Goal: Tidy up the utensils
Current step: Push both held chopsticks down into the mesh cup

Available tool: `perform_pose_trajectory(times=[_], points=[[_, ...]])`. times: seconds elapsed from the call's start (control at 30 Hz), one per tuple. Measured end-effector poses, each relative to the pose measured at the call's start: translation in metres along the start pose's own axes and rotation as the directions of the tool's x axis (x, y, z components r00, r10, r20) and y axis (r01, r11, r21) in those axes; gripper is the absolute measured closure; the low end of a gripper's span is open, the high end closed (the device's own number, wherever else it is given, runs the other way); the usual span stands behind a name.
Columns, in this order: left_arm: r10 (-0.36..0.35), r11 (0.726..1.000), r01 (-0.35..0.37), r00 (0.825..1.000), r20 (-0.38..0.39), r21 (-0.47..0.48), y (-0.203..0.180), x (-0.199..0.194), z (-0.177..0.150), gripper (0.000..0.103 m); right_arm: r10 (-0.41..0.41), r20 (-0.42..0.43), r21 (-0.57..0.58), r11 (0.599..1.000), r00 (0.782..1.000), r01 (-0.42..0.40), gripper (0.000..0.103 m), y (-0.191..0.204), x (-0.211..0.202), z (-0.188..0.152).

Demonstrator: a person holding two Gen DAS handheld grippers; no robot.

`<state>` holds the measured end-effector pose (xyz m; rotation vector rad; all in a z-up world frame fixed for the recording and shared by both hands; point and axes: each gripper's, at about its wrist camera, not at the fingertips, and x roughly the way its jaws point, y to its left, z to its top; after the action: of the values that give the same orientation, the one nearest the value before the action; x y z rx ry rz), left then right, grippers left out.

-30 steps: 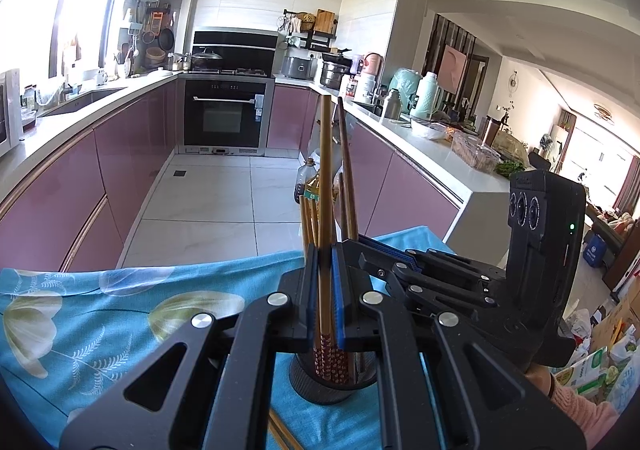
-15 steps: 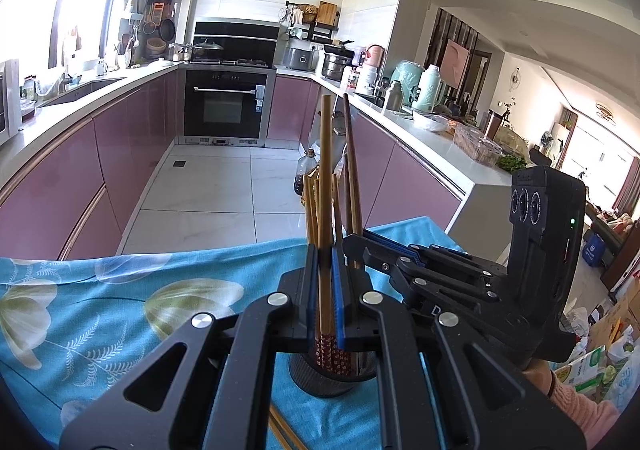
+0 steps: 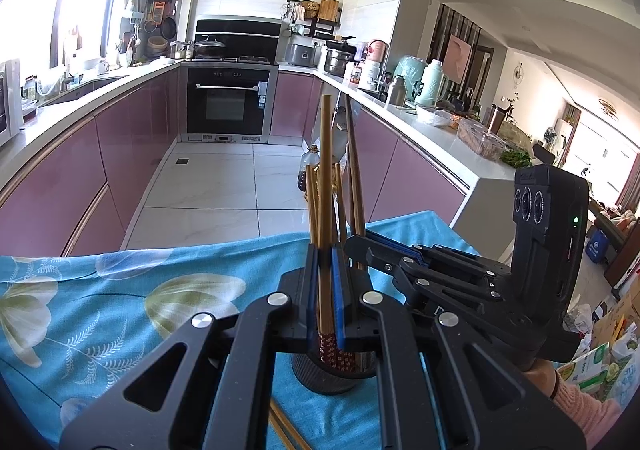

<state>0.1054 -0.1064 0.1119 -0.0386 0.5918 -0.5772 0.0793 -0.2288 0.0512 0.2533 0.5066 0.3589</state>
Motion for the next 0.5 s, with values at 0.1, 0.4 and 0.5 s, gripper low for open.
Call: perform_pose_trajectory(times=[0.1, 0.4, 0.5], points=[[0.0, 1.0, 0.0, 1.0, -0.006, 0.003, -0.001, 0.002, 0.0, 0.096, 0.001, -0.003, 0.001, 1.0, 1.0, -0.001, 0.097, -0.001, 0.001, -0.002], [0.01, 1.0, -0.009, 1.0, -0.028, 0.016, -0.004, 0.012, -0.004, 0.096, 0.0, -0.022, 0.006, 1.0, 1.0, 0.0, 0.097, -0.003, 0.005, -0.011], [0.012, 1.0, -0.011, 0.999, -0.036, 0.02, -0.003, 0.015, -0.005, 0.096, 0.0, -0.026, 0.007, 1.0, 1.0, 0.0, 0.097, -0.004, 0.006, -0.012]])
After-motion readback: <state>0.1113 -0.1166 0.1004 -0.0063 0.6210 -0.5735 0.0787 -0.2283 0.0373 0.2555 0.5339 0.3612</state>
